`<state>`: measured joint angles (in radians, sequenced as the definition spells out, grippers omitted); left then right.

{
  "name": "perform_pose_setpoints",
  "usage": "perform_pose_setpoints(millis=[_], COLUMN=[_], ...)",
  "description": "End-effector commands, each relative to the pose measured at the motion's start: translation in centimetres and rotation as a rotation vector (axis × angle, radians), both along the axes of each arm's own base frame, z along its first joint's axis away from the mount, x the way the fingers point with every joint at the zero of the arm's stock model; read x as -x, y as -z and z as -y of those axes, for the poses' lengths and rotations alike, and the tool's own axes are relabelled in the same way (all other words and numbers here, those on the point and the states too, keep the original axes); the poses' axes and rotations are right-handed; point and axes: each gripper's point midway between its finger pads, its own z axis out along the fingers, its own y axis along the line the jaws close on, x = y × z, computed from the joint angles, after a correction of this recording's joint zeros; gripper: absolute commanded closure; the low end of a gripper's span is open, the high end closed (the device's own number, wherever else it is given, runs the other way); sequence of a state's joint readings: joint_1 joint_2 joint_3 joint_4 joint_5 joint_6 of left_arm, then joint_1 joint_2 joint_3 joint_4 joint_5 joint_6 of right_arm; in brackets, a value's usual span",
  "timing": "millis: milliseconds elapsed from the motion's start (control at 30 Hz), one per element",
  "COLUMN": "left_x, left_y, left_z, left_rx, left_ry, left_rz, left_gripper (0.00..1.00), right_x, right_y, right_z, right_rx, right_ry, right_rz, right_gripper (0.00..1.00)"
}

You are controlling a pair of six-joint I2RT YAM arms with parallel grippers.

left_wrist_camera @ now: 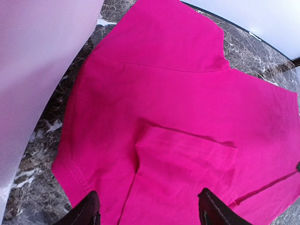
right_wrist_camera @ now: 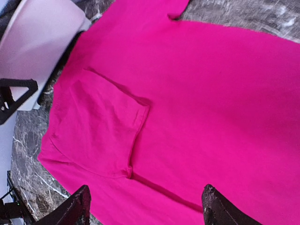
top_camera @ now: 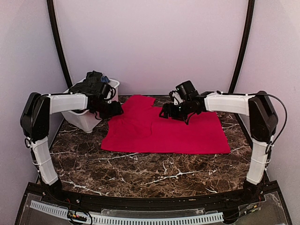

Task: Fold and stack the mixed laundry pile
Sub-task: Adjust the 1/3-folded T-shirt at the center of the board, then move the 1/3-folded T-shirt to the center of the board.

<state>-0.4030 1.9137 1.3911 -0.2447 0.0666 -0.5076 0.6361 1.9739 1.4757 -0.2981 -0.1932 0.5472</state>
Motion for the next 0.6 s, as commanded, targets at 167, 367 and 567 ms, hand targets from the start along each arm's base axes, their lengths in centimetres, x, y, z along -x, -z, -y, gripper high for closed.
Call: perform_pose_setpoints(millis=[167, 367, 567], left_x=[7.8, 11.5, 14.3], left_y=[1.3, 4.4, 7.1], left_z=[0.4, 1.4, 1.5], left_rx=[-0.102, -0.156, -0.183], left_ry=[0.122, 0.174, 0.21], left_rz=[-0.121, -0.215, -0.301], left_gripper=[0.3, 0.3, 0.31], right_x=[7.8, 10.4, 13.0], right_y=[1.9, 5.9, 9.6], right_z=[6.5, 9.2, 10.0], right_rx=[0.198, 0.308, 0.32], right_ry=[-0.135, -0.129, -0.146], right_rz=[-0.071, -0.162, -0.294], right_gripper=[0.24, 0.25, 0.26])
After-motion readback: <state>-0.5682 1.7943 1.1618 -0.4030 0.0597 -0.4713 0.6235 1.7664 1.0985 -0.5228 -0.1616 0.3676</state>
